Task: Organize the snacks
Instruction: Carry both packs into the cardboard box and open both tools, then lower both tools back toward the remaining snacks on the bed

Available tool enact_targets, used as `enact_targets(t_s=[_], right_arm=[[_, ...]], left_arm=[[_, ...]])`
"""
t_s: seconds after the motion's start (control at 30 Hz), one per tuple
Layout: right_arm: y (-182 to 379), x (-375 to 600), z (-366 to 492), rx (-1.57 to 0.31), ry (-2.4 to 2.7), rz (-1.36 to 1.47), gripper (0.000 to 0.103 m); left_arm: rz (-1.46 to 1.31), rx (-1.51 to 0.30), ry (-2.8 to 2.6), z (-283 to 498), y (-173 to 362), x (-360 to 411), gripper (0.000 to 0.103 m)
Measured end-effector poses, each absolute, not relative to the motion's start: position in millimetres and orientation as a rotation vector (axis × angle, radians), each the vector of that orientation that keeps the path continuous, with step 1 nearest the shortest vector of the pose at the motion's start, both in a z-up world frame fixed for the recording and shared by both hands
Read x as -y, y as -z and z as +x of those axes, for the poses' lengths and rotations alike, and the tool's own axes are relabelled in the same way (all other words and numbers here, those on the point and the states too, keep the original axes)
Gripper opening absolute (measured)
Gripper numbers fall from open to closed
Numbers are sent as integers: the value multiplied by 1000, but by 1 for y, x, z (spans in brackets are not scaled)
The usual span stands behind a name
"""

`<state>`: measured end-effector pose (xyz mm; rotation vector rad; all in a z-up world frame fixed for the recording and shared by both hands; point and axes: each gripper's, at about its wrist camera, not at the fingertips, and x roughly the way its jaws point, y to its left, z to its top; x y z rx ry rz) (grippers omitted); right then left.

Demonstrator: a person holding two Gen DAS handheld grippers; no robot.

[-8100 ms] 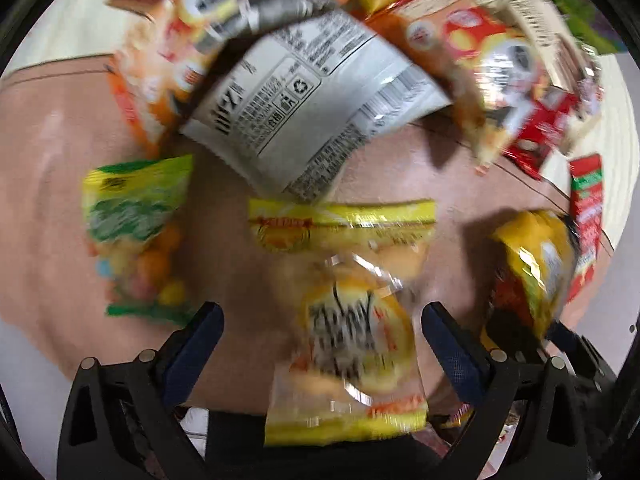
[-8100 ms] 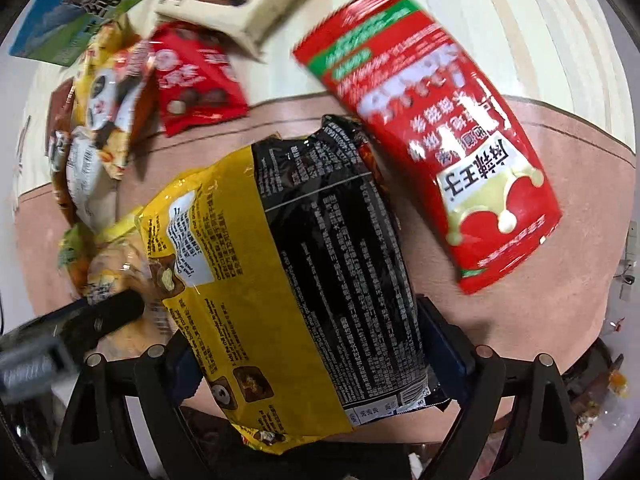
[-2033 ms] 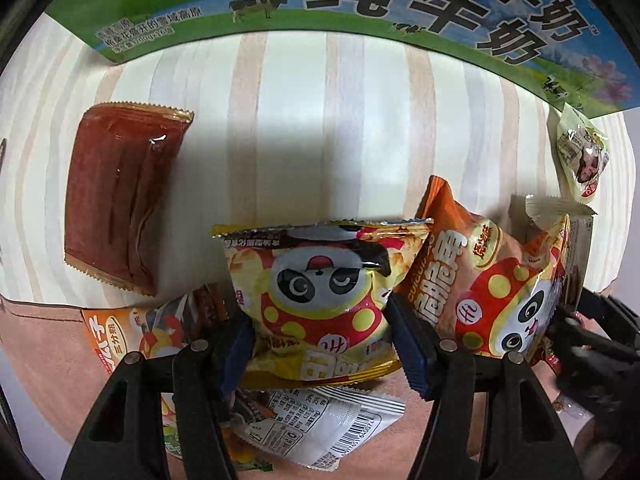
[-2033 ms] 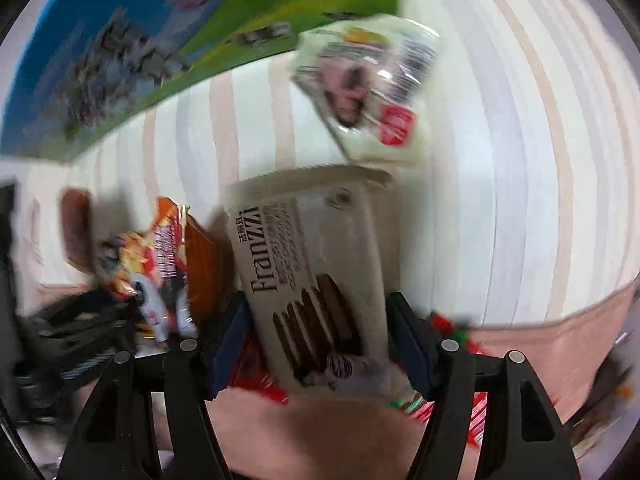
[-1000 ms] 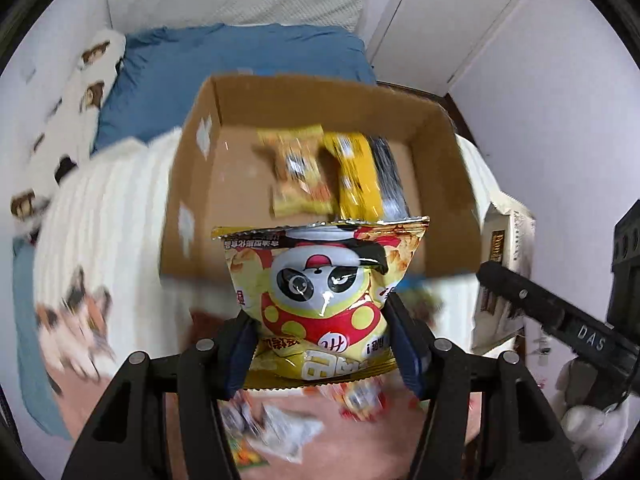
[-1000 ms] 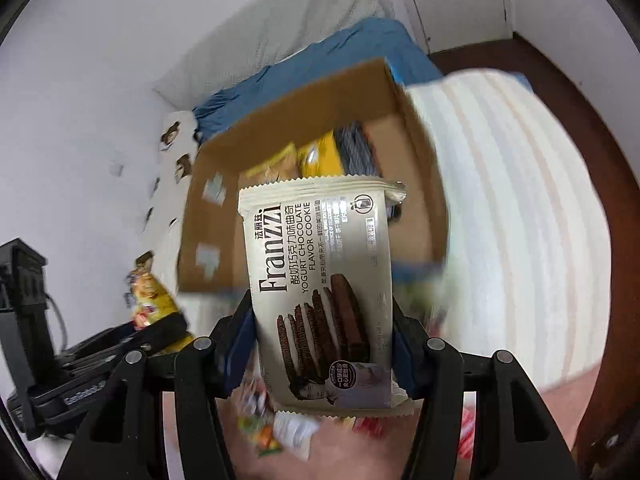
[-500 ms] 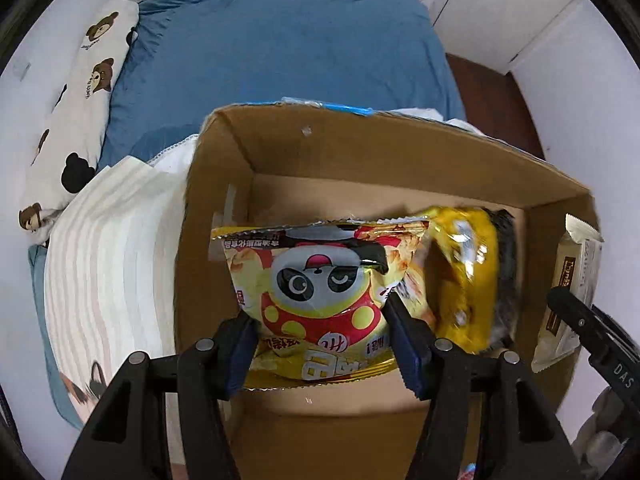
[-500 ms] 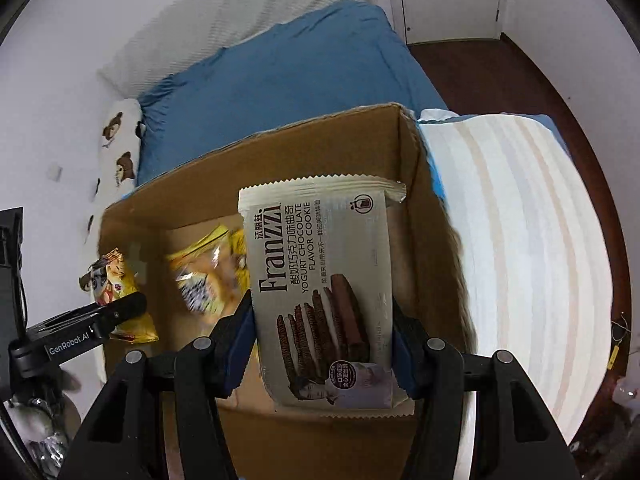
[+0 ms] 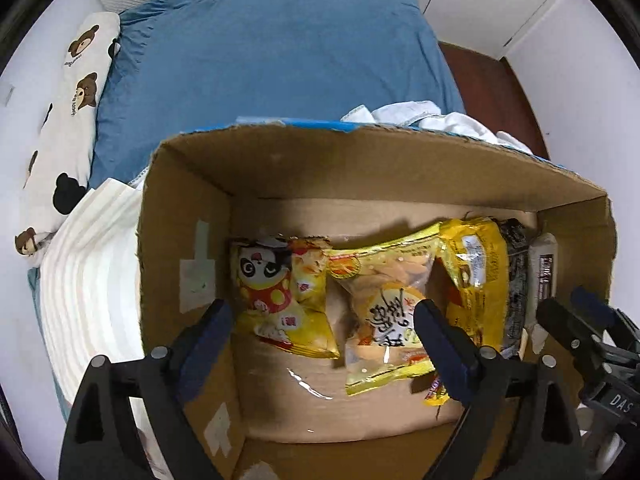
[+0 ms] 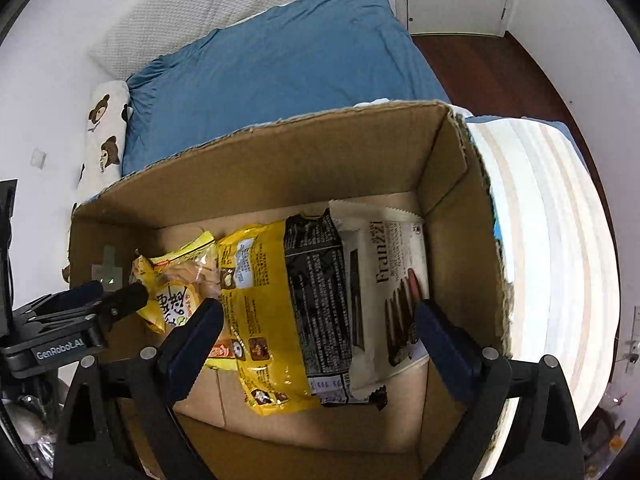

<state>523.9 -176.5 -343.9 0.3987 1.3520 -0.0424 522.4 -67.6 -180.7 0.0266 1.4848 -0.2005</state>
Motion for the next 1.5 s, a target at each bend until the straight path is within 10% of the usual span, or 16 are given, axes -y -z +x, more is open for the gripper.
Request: enact_targets(t_s=[1.5], right_arm=[[270, 104, 238, -1164, -83, 382, 98]], left_arm=[[5, -1078, 59, 230, 64, 22, 93]])
